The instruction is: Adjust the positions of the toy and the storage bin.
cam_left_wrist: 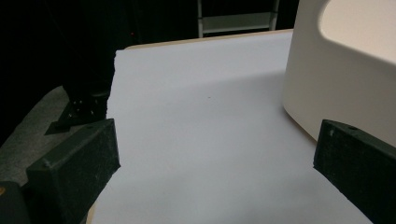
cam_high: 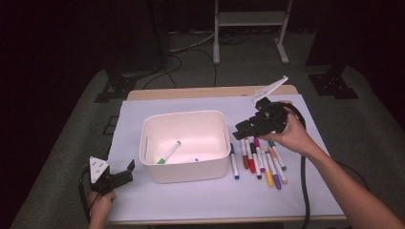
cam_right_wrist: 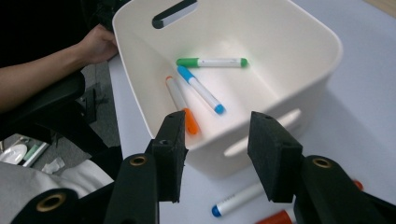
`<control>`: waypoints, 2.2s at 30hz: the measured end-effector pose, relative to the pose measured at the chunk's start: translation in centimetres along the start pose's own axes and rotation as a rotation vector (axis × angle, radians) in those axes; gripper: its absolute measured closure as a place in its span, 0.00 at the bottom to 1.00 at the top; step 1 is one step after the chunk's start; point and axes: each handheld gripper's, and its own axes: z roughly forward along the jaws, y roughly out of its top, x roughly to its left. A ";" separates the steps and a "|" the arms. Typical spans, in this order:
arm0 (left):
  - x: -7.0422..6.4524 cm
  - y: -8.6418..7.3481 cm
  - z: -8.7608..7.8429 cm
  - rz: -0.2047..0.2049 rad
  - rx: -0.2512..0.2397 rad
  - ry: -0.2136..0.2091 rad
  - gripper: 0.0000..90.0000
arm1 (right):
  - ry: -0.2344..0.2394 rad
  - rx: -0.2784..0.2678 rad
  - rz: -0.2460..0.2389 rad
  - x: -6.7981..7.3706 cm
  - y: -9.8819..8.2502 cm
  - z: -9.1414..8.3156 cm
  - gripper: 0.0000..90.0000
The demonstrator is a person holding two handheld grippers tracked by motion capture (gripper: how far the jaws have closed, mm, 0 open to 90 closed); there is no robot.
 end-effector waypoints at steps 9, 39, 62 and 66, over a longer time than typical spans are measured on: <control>0.0 0.0 0.0 0.003 -0.003 0.000 0.00 | -0.051 -0.003 0.103 -2.6 -5.1 -1.8 0.58; 0.0 0.0 0.0 -0.001 0.002 -0.002 0.00 | -0.248 0.059 0.317 -8.0 -16.1 -0.9 0.63; 0.0 0.0 0.0 0.001 0.000 -0.002 0.00 | -0.387 0.093 0.388 -9.9 -18.0 0.4 0.70; 0.0 0.0 0.0 0.000 0.000 -0.003 0.00 | -0.427 0.096 0.395 -9.8 -18.5 0.0 0.72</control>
